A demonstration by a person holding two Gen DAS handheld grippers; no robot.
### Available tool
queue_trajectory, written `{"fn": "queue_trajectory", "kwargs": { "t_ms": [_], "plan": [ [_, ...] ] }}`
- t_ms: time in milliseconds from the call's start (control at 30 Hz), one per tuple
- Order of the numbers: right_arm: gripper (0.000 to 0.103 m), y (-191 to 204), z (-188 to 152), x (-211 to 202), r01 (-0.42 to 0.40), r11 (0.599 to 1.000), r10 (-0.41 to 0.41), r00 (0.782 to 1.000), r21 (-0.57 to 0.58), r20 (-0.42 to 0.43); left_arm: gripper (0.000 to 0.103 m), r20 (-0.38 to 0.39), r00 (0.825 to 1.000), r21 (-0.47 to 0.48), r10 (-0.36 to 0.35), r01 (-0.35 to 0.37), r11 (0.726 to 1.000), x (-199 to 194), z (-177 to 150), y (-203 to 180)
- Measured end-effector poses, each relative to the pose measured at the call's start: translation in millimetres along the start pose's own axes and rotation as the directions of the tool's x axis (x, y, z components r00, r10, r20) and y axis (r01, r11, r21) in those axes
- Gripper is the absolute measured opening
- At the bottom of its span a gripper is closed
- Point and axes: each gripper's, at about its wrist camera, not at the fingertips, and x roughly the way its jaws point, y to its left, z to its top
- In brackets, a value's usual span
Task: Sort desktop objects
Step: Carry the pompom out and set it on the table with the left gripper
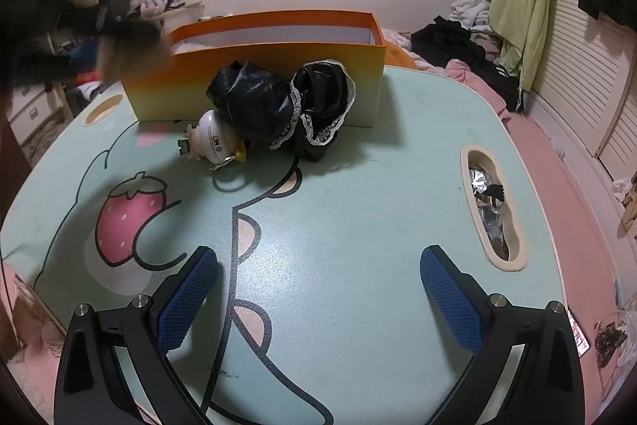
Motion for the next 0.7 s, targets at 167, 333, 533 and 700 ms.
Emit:
{"fn": "queue_trajectory", "kwargs": {
  "t_ms": [167,333,533,700],
  "plan": [
    [0.102,1,3,1,-0.003,1.0,0.003,1.0,0.001,0.0,0.045,-0.001,0.999,-0.037,0.051,-0.051,0.998,29,-18,2],
    [0.102,1,4,0,-0.002,1.0,0.002,1.0,0.001,0.001,0.077,0.099,0.99,0.007,0.097,-0.098,0.995,6,-22,-10],
    [0.102,0,3,0,-0.002,1.0,0.002,1.0,0.002,0.001,0.083,0.037,0.962,0.172,0.272,-0.274,0.946,-5,-59,-15],
    [0.102,1,5,0,0.0,1.0,0.0,1.0,0.002,0.002,0.103,0.091,0.931,0.251,0.352,-0.364,0.897,7,-82,-28]
  ]
}}
